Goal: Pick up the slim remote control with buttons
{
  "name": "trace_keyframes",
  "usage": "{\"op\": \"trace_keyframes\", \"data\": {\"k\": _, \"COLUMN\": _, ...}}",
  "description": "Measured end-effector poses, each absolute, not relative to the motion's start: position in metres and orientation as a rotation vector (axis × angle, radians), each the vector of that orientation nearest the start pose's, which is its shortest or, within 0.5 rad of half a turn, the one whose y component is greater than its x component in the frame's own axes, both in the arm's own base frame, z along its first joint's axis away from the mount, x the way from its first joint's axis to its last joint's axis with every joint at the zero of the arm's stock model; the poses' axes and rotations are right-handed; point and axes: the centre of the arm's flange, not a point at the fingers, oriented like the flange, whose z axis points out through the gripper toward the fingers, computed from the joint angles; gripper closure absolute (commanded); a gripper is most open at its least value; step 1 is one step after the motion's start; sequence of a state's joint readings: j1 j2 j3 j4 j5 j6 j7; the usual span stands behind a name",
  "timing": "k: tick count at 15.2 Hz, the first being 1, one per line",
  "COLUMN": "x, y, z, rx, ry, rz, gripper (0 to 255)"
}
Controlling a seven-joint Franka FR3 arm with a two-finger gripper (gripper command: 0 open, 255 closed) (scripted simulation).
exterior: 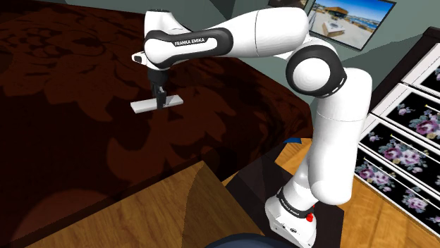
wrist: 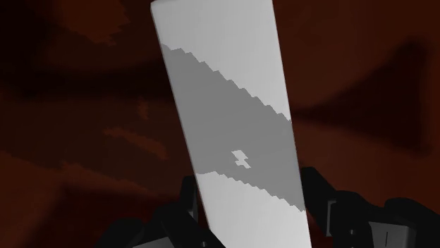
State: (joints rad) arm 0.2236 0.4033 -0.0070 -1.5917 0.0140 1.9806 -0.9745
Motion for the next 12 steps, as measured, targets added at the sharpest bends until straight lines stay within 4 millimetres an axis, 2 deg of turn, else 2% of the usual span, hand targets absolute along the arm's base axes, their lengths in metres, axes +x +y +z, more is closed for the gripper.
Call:
{"op": "trace_keyframes", "data": {"k": 3, "x": 0.654, "y": 0.145, "z": 0.405, "rx": -2.592, "ry": -1.746, "rz": 0.019, "gripper": 255}}
{"op": "trace_keyframes", "data": {"k": 12, "x": 0.656, "y": 0.145, "z": 0.450, "rx": -2.592, "ry": -1.746, "rz": 0.019, "gripper": 255}}
